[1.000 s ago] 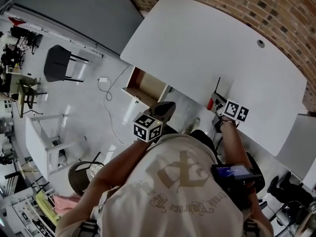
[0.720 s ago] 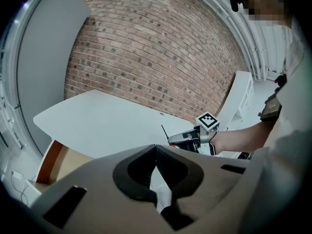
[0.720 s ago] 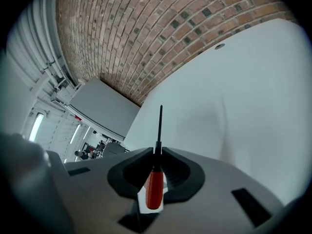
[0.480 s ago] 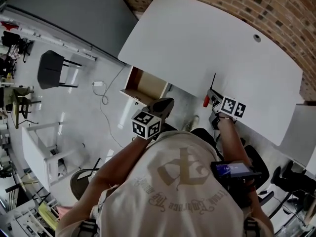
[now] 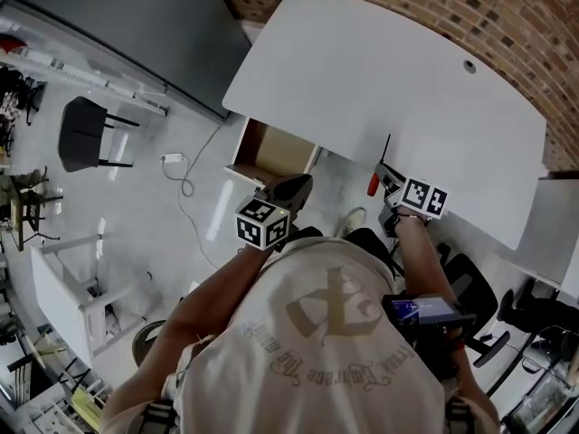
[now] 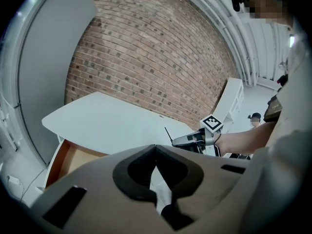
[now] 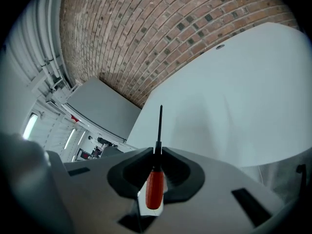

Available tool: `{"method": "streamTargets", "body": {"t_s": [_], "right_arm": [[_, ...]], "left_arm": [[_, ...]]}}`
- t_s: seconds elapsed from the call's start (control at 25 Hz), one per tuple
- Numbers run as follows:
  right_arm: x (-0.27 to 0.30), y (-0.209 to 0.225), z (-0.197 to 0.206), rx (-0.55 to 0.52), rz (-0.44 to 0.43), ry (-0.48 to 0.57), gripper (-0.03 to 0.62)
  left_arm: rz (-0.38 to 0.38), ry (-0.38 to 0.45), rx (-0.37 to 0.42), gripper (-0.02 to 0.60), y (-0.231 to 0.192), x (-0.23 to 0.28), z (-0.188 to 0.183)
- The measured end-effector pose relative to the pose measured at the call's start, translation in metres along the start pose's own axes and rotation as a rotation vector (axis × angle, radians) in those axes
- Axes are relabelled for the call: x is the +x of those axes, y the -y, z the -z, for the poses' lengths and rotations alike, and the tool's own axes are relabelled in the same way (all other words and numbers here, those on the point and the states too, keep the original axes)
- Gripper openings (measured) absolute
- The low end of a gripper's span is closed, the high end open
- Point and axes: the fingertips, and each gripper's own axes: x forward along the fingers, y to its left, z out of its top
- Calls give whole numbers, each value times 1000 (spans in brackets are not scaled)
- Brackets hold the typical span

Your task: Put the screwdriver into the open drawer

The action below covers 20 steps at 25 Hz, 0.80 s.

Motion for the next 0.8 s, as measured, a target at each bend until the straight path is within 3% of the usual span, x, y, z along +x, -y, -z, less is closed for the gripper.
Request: {"method": "streamTargets", "body": {"t_s": [0.24,0.8], "right_arm": [[18,-37,30,0,2,-1,67],[76,-120,102,-1,15,-9,67]], "left_arm": [[-28,16,-26,20,-38,-45,8],[-15,32,-45,20,-116,-139,28]]}}
